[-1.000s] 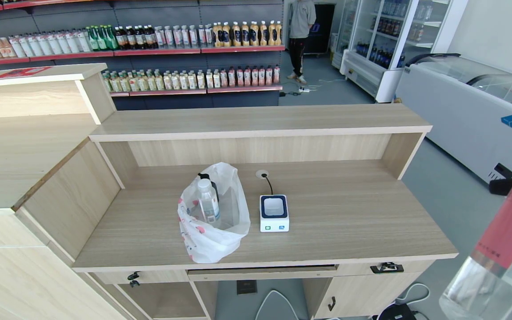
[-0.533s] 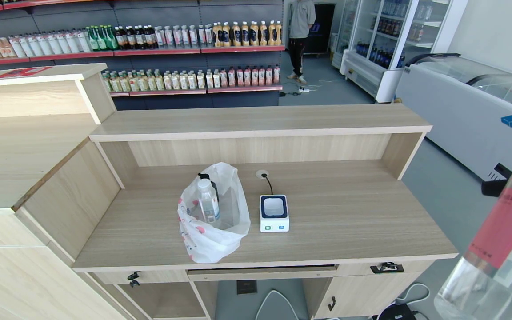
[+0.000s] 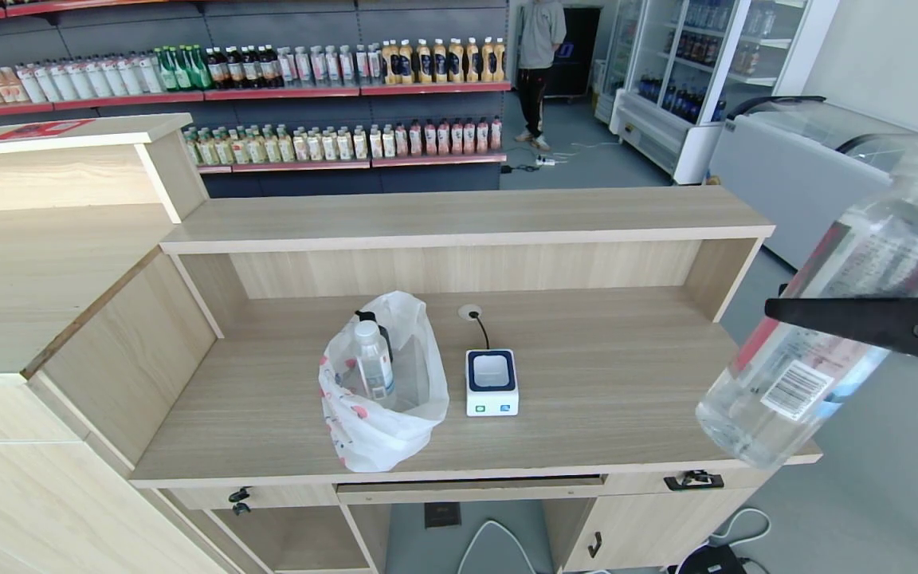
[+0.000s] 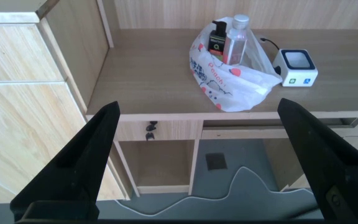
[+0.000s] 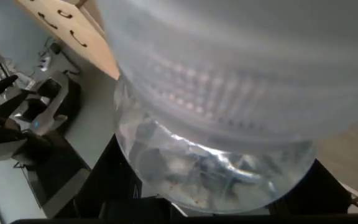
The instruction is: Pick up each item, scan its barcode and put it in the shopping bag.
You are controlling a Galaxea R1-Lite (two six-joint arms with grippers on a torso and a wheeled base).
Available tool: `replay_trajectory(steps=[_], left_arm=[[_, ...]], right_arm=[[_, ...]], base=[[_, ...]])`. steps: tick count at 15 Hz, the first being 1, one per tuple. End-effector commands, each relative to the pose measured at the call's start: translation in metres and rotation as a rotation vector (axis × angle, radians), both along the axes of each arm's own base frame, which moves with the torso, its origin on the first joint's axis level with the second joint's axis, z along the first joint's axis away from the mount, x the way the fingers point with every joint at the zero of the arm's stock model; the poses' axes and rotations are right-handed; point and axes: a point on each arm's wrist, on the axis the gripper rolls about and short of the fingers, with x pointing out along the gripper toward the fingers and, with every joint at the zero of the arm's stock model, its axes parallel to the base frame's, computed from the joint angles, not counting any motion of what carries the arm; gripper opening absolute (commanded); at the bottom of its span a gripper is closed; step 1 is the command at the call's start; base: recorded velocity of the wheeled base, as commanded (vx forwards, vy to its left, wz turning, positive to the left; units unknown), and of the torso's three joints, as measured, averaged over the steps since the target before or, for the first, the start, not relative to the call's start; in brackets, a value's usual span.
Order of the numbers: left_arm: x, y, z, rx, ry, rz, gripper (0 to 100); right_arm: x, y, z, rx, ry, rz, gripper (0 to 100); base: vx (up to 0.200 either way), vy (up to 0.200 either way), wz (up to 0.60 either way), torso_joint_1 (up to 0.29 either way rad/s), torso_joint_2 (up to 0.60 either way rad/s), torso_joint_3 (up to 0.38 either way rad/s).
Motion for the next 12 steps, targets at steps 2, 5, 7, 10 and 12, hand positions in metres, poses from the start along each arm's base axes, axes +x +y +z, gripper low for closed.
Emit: replay_trajectory(steps=[2, 5, 7, 10, 12], left_arm=[[0.0, 0.0, 0.0, 0.0, 0.001, 0.0, 100], [0.0, 0.0, 0.0, 0.0, 0.001, 0.0, 100], [0.0, 0.0, 0.0, 0.0, 0.001, 0.0, 100], [0.0, 0.0, 0.0, 0.0, 0.002, 0.0, 100], [0.0, 0.0, 0.0, 0.0, 0.001, 0.0, 100]], right_arm=[[0.051, -0.007, -0.042, -0.216, -0.024, -0.276, 0], [0.081, -0.019, -0.072, -0.34, -0.13, -0.465, 0], [0.103, -0.02, -0.091, -0.345, -0.208, -0.568, 0], [0.124, -0.021, -0.108, -0.425, -0.247, -0.688, 0], [0.136, -0.021, -0.118, -0.482, -0.284, -0.687, 0]], base=[[0.0, 0.0, 0.0, 0.0, 0.0, 0.0], [0.0, 0.0, 0.0, 0.0, 0.0, 0.0], [0.0, 0.0, 0.0, 0.0, 0.0, 0.0], [0.0, 0.0, 0.0, 0.0, 0.0, 0.0], [0.0, 0.0, 0.0, 0.0, 0.0, 0.0]])
